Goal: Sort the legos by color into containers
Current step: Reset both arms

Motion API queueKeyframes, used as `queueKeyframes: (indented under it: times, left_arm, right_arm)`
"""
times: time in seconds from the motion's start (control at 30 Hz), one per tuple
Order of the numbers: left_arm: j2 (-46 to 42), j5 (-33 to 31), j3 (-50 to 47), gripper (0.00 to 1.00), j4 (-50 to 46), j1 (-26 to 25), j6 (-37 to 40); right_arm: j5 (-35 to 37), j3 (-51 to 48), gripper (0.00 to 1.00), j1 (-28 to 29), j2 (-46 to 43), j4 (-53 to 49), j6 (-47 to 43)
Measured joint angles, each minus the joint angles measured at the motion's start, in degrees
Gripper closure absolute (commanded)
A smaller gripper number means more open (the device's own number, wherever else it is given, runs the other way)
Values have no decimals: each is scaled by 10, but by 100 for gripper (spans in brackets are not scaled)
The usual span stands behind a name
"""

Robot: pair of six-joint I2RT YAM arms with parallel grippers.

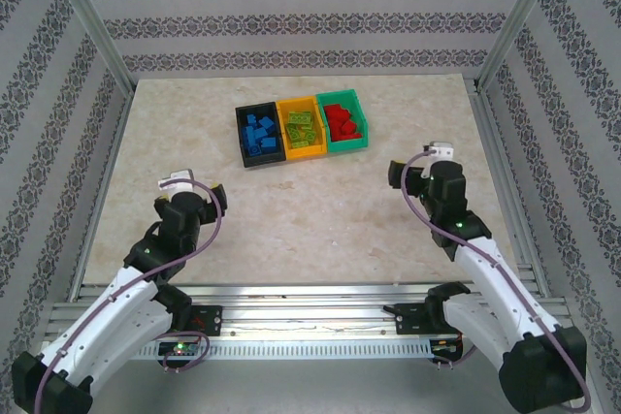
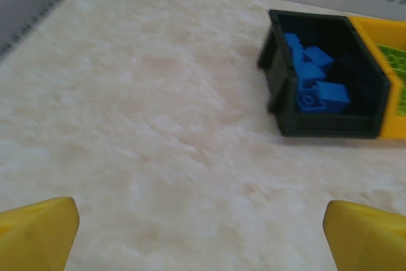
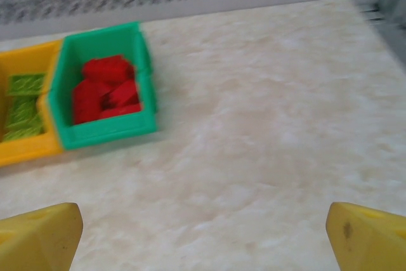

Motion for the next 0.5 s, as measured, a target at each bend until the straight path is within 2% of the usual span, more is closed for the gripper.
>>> queueKeyframes:
  times: [0.2, 0.33, 0.5]
  left_arm:
    - [-8, -57, -3, 0, 29, 28, 71]
    - [1, -56, -31, 0, 77, 61, 94]
    - [47, -28, -99, 0, 187, 118, 110]
  right_arm:
    - [82, -53, 2, -65, -7, 70, -5]
    - [116, -74, 2, -78, 57, 132, -19]
    - [111, -98, 2, -78, 153, 261, -45]
